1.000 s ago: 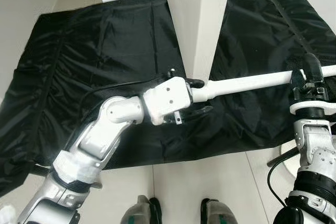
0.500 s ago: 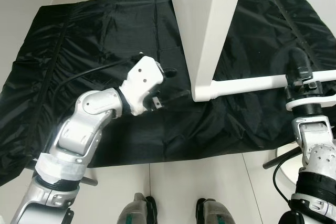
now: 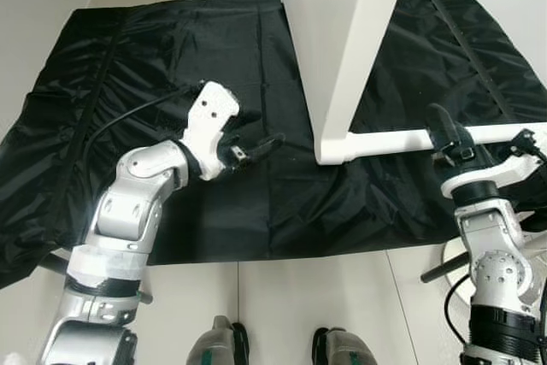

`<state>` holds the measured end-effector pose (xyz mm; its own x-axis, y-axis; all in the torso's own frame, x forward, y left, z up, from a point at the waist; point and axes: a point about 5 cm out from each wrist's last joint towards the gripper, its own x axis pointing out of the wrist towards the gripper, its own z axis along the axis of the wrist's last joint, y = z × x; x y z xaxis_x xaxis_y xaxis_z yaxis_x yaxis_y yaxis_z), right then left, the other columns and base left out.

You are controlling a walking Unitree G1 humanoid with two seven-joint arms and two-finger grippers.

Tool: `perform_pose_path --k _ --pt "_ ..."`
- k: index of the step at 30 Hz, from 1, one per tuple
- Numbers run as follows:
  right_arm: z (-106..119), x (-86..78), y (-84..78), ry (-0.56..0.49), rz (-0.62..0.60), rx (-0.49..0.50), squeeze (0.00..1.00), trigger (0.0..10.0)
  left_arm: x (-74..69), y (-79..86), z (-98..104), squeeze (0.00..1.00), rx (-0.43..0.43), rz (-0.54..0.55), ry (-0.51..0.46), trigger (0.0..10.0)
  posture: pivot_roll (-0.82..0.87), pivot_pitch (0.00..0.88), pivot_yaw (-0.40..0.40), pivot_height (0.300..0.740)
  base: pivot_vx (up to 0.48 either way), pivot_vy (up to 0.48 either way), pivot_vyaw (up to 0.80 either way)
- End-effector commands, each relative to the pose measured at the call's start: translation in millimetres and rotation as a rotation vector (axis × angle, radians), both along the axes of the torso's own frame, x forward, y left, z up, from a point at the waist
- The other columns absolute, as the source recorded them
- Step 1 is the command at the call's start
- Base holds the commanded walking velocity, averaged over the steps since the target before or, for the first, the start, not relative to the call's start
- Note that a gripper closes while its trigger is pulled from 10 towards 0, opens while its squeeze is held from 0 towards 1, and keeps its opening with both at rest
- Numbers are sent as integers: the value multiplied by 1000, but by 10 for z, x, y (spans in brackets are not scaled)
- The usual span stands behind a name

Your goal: Building children table

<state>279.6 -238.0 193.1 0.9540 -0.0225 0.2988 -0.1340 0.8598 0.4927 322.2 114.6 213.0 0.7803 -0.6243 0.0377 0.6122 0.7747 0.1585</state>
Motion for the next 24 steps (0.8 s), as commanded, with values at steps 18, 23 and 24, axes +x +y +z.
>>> perform_pose_path --k 18,23,24 --pt "-430 79 133 143 -203 -427 0 10000 125 232 -516 0 -122 329 79 10000 -128 0 59 740 0 0 0" --pt "-559 77 252 158 -220 -485 0 10000 123 201 -671 0 -138 374 107 10000 -138 0 58 740 0 0 0" --pt "-559 77 252 158 -220 -485 0 10000 123 201 -671 0 -138 374 107 10000 -138 0 58 740 0 0 0"
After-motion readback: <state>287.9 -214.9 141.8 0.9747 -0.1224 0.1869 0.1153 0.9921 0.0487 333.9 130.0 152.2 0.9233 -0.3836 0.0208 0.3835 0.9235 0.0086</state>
